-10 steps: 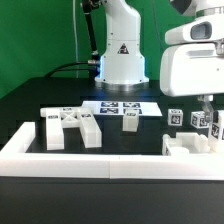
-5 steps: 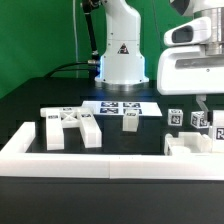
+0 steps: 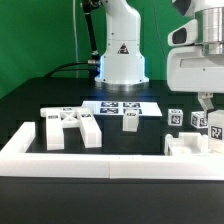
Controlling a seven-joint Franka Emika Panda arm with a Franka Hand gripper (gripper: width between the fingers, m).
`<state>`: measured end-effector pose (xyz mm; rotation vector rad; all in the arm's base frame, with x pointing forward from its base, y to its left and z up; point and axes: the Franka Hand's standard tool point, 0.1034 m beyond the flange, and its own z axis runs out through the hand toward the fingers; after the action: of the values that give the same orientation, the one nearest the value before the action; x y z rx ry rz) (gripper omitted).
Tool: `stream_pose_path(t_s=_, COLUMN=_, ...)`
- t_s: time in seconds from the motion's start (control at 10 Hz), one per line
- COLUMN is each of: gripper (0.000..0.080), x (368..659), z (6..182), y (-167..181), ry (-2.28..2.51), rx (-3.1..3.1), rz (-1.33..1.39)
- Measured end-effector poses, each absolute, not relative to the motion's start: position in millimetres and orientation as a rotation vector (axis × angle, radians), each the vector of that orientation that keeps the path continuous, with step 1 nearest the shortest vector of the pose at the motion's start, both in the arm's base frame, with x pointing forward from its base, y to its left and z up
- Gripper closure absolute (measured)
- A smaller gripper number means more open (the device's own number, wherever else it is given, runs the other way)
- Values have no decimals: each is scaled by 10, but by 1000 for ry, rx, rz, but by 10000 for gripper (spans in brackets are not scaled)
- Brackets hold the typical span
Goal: Assemble chair
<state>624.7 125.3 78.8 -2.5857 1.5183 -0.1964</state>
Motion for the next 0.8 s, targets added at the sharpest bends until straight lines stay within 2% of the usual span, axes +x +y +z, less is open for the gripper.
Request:
stream_pose_path(t_s=0.2, gripper=508, x=6247, z=790, y=1261, ry=1714, rx=-2456, rz=-188)
stream_pose_path(t_s=0.6, gripper=508, x=6257, z=800, y=1239, ry=1699, rx=-2471, rz=-173)
stream_pose_path(t_s=0.7, gripper=335, x=6257, z=800, y=1240, ry=1650, rx=-2507, rz=-177)
stream_pose_path(t_s=0.8, gripper=216, x=6237, z=798, y=1253, ry=1573, rx=-2575, rz=-154)
